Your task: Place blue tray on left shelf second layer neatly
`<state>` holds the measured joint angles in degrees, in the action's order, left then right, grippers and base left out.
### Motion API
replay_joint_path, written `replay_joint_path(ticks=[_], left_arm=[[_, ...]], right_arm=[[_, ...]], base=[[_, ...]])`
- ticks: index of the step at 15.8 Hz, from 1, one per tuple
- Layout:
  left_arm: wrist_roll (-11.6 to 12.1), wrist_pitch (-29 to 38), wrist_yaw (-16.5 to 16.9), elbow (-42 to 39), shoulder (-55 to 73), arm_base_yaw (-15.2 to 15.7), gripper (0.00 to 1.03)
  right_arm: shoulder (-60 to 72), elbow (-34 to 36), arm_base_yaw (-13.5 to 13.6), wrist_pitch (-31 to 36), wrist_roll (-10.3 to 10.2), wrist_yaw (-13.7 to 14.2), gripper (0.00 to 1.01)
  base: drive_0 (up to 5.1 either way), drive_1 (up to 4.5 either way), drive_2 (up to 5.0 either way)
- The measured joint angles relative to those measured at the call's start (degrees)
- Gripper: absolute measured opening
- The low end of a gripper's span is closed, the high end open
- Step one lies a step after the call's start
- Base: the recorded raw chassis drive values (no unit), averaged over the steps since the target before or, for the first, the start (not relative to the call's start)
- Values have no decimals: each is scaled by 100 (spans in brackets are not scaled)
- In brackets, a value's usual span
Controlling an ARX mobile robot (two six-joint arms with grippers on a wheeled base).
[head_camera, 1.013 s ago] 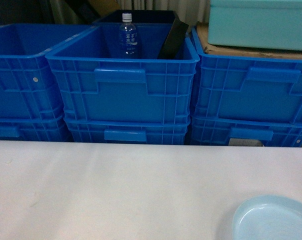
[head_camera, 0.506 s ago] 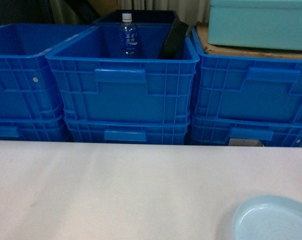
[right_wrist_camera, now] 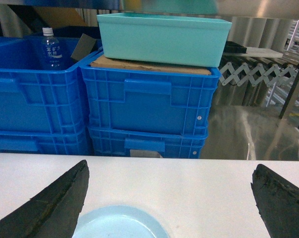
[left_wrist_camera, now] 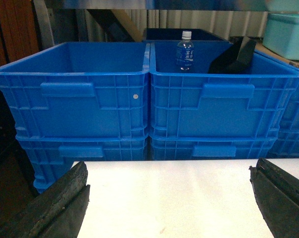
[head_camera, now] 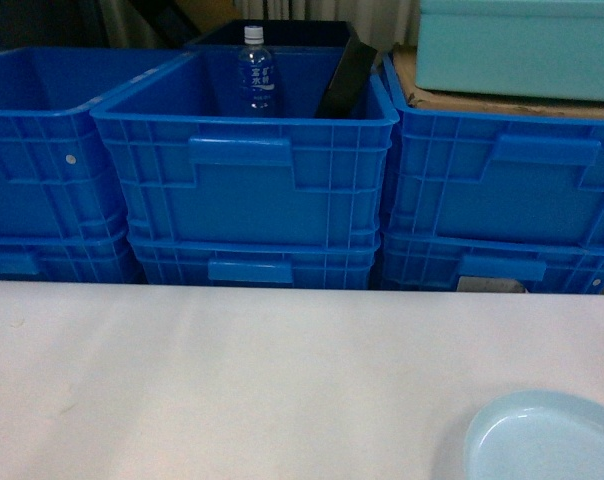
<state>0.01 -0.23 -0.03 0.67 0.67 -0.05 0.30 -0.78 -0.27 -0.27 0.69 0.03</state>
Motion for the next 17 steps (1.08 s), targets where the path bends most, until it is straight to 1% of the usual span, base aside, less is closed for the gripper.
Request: replay_joint_path(ticks=[11,12,13,14,16,17], left_arm=[[2,0,0,0,0,0,98],[0,0,-2,0,0,0,98],[2,-2,2,0,0,0,98],[2,0,2,0,0,0,98],[2,2,4,0,0,0,98],[0,0,2,0,0,0,98]], right_arm=[[0,0,0,0,-2,0,98],[286,-13,153,369,-90,0,98],[1115,-177,254,885,-225,-170,98],[1445,-264,243,1062,-284,-310,98],[1945,-437,186,1292,-389,-457,98],[2273,-573,118,1427,-459,-584,98]], base=[[0,0,0],[0,0,0],[0,0,0],[0,0,0],[0,0,0],[0,0,0]])
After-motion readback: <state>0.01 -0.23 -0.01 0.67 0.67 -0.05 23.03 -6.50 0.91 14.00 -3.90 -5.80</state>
